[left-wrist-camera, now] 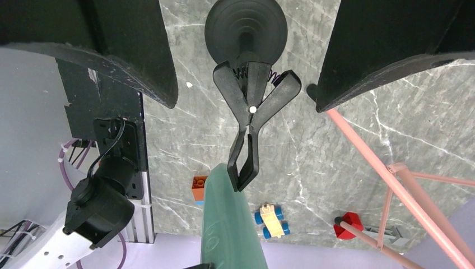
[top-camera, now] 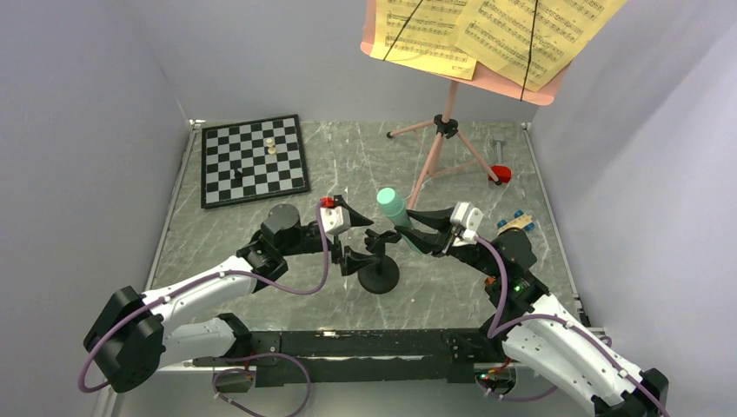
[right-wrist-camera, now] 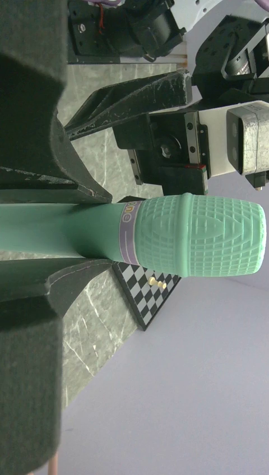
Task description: Set up the instrument practice props
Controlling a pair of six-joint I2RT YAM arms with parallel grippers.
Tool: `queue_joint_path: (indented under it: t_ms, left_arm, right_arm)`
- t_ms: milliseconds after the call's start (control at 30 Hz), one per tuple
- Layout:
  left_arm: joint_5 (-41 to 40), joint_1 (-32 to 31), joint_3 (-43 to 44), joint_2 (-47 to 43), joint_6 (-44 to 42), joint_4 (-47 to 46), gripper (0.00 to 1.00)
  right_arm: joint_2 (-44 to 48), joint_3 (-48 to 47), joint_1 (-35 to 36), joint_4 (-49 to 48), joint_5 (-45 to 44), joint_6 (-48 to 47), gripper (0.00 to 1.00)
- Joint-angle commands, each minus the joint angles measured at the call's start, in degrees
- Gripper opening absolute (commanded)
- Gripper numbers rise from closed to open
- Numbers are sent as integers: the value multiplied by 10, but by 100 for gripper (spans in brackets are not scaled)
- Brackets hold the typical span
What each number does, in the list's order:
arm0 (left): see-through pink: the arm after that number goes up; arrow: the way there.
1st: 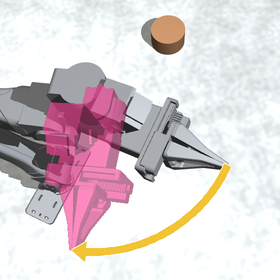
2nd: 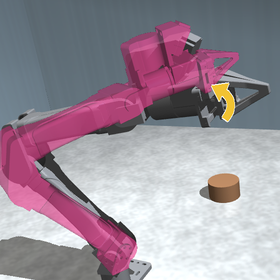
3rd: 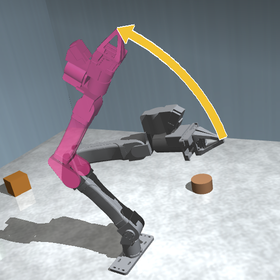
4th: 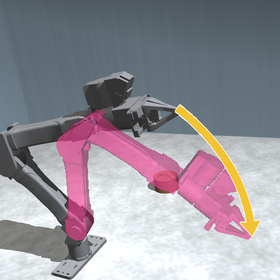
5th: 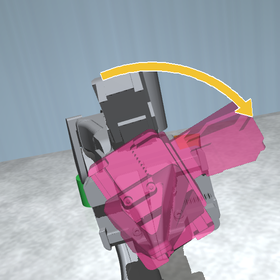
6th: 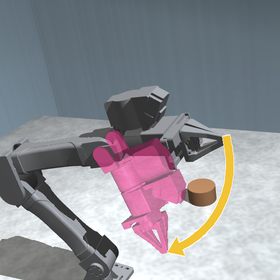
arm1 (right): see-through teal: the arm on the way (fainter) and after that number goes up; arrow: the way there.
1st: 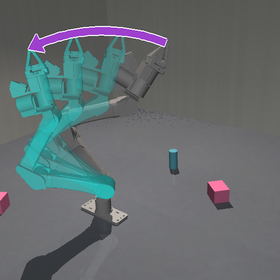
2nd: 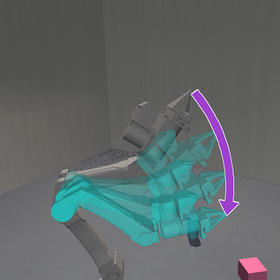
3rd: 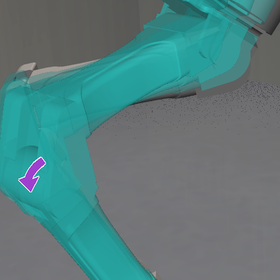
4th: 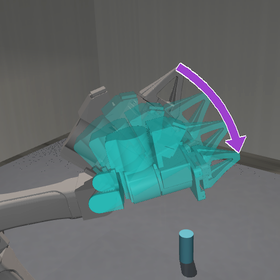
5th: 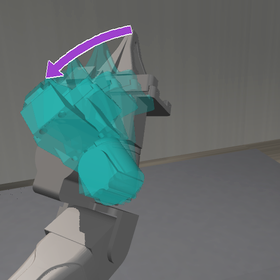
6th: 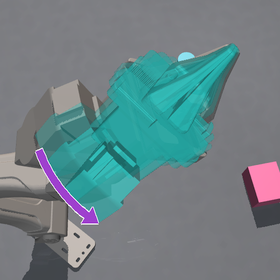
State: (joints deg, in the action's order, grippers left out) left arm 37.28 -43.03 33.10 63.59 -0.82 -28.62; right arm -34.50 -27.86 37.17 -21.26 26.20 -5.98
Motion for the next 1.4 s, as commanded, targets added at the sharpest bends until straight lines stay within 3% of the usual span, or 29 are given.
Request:
queue_joint_path:
  t_ms: [0,267,400,467,500,567,600,633,1167,1233,1333,1367]
  left_arm:
    - [32,2,8,7,4,-27,97]
    - [27,2,4,18,4,-39,97]
    - [28,2,7,29,30,-47,89]
    - [25,2,7,34,33,-50,73]
    - [24,2,8,36,34,-50,60]
    - [31,2,12,41,34,-45,33]
    - [32,2,13,44,34,-44,11]
    - [31,2,12,46,37,-46,0]
    - [39,3,14,54,42,-47,0]
    - [35,4,14,52,42,-45,9]
    - [27,4,14,51,45,-42,43]
    - [26,4,15,51,45,-41,50]
  right_arm:
    - [7,0,-4,-45,20,-2,0]
    - [9,1,-7,-41,25,-4,0]
    - [10,3,-7,-43,29,-4,0]
    - [11,6,-8,-45,30,-4,0]
    - [11,9,-8,-47,31,-4,0]
    - [9,11,-8,-49,36,-7,0]
    - [6,12,-8,-51,39,-10,0]
    - [4,14,-8,-52,42,-12,0]
    - [-53,69,-11,-160,78,5,0]
    - [-51,69,-11,-159,80,9,0]
    - [-41,66,-11,-155,70,17,0]
    - [-36,64,-11,-151,63,20,15]
